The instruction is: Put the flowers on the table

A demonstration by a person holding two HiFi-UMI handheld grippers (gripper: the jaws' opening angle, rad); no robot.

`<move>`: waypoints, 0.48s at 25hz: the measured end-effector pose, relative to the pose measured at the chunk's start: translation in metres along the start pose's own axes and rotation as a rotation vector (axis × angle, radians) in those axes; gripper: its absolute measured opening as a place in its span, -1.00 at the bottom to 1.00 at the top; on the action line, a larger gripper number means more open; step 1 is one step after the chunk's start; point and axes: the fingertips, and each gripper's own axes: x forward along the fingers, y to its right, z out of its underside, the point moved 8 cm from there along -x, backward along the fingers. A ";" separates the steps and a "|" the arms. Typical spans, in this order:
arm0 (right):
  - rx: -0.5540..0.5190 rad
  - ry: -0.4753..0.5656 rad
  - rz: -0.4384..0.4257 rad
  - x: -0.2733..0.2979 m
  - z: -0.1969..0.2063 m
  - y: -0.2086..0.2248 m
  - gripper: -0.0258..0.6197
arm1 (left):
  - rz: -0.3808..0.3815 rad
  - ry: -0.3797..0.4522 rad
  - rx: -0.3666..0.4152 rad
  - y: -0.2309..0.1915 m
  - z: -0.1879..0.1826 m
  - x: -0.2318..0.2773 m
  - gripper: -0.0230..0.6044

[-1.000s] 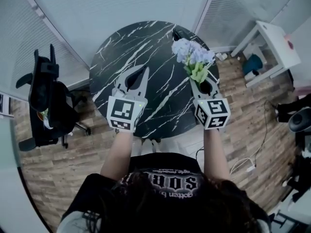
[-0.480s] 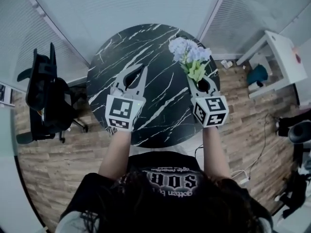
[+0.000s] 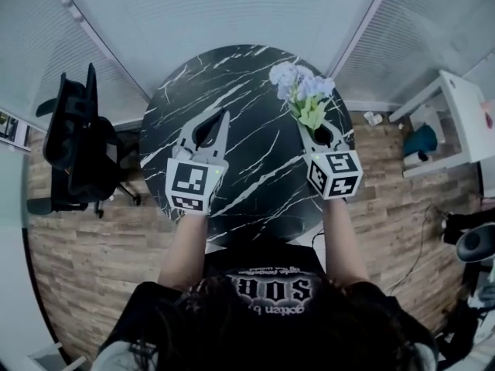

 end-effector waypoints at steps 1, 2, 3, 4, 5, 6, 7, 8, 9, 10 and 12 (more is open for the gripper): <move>-0.001 -0.003 -0.005 0.004 0.001 0.002 -0.67 | -0.007 -0.002 0.001 -0.001 0.000 0.002 -0.92; -0.006 -0.007 -0.008 0.008 0.003 0.004 -0.67 | -0.015 -0.004 0.002 -0.002 0.001 0.003 -0.92; -0.012 -0.015 -0.010 0.013 0.005 0.006 -0.66 | -0.021 -0.006 0.001 -0.003 0.002 0.005 -0.92; -0.016 -0.026 -0.013 0.017 0.009 0.007 -0.67 | -0.025 -0.010 0.000 -0.003 0.003 0.006 -0.92; -0.017 -0.040 -0.016 0.020 0.013 0.009 -0.66 | -0.028 -0.016 -0.001 -0.002 0.004 0.007 -0.92; -0.012 -0.053 -0.020 0.023 0.018 0.010 -0.67 | -0.029 -0.023 -0.003 -0.002 0.006 0.008 -0.92; -0.005 -0.064 -0.022 0.026 0.024 0.012 -0.66 | -0.030 -0.030 -0.005 -0.003 0.008 0.008 -0.92; 0.003 -0.074 -0.024 0.030 0.028 0.013 -0.67 | -0.033 -0.036 -0.006 -0.004 0.010 0.009 -0.92; 0.008 -0.082 -0.026 0.033 0.032 0.015 -0.67 | -0.037 -0.041 -0.007 -0.005 0.011 0.010 -0.92; 0.010 -0.088 -0.029 0.037 0.035 0.017 -0.67 | -0.041 -0.044 -0.008 -0.006 0.013 0.011 -0.92; 0.010 -0.098 -0.032 0.045 0.040 0.023 -0.66 | -0.047 -0.047 -0.015 -0.008 0.016 0.014 -0.92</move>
